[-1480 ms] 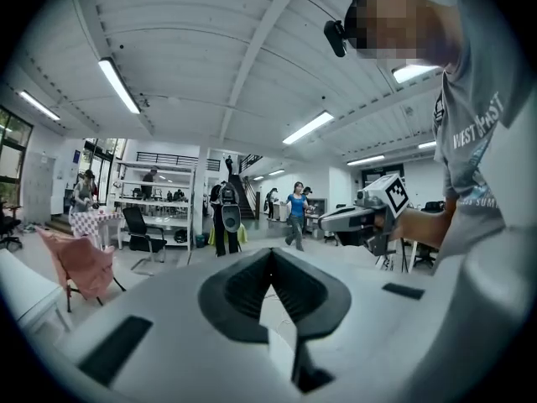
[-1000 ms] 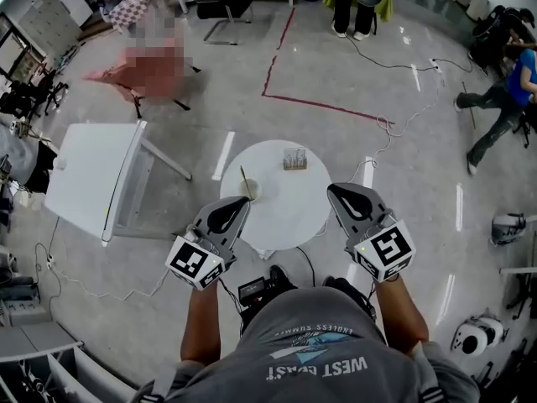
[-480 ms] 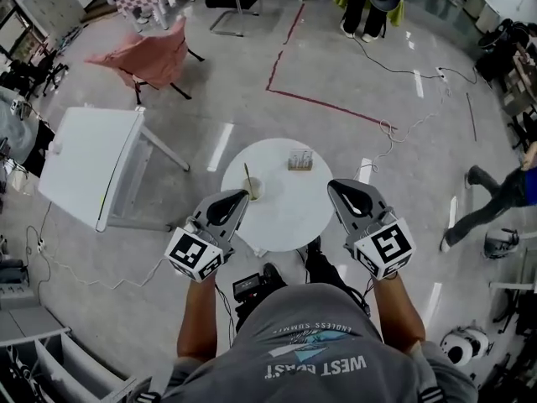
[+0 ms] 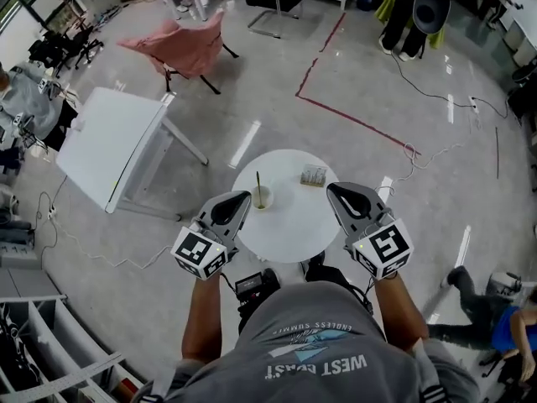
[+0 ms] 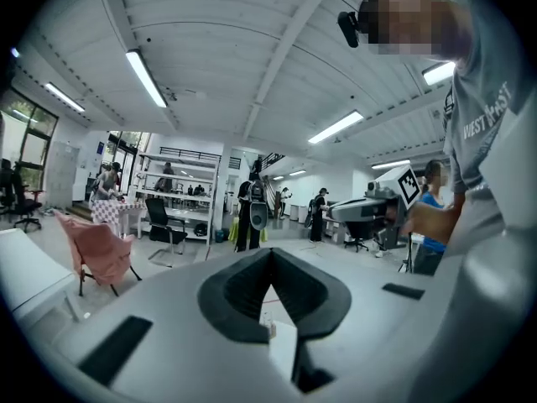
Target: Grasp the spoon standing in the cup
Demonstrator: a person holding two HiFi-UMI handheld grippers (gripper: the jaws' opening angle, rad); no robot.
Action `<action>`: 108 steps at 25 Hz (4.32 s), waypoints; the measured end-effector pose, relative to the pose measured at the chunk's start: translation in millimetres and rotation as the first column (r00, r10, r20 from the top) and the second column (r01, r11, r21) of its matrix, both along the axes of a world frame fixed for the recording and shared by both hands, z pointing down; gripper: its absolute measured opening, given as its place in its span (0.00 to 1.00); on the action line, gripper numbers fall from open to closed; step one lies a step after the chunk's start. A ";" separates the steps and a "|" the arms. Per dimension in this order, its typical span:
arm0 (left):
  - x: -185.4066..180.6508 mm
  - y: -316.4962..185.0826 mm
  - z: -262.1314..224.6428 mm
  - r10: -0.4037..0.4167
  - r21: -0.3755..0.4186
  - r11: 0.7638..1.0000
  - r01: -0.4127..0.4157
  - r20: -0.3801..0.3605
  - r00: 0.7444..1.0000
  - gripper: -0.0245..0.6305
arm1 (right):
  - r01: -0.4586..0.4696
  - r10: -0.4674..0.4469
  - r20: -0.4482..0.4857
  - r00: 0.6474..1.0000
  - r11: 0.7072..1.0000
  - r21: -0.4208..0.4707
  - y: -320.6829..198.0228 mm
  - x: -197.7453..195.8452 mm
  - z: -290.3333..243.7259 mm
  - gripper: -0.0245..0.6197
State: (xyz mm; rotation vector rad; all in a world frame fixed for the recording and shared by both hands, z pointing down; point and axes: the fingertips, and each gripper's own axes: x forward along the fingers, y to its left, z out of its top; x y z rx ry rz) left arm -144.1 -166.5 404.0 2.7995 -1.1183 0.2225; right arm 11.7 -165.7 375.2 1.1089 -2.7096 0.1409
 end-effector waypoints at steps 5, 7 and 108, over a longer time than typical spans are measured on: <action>3.5 -13.2 8.4 -0.047 -0.024 0.999 0.048 0.011 0.999 0.04 | 0.050 -0.050 0.003 0.999 0.999 -0.020 -13.8 1.8 6.6 0.05; 4.6 -19.9 13.4 -0.060 -0.032 0.998 0.061 0.019 0.998 0.04 | 0.061 -0.061 0.006 0.998 0.998 -0.029 -18.8 4.0 10.4 0.04; -44.4 -98.5 260.6 -0.216 -0.389 0.875 0.287 0.216 0.952 0.06 | 0.014 -0.031 -0.062 0.998 0.964 -0.267 -33.4 24.0 110.7 0.05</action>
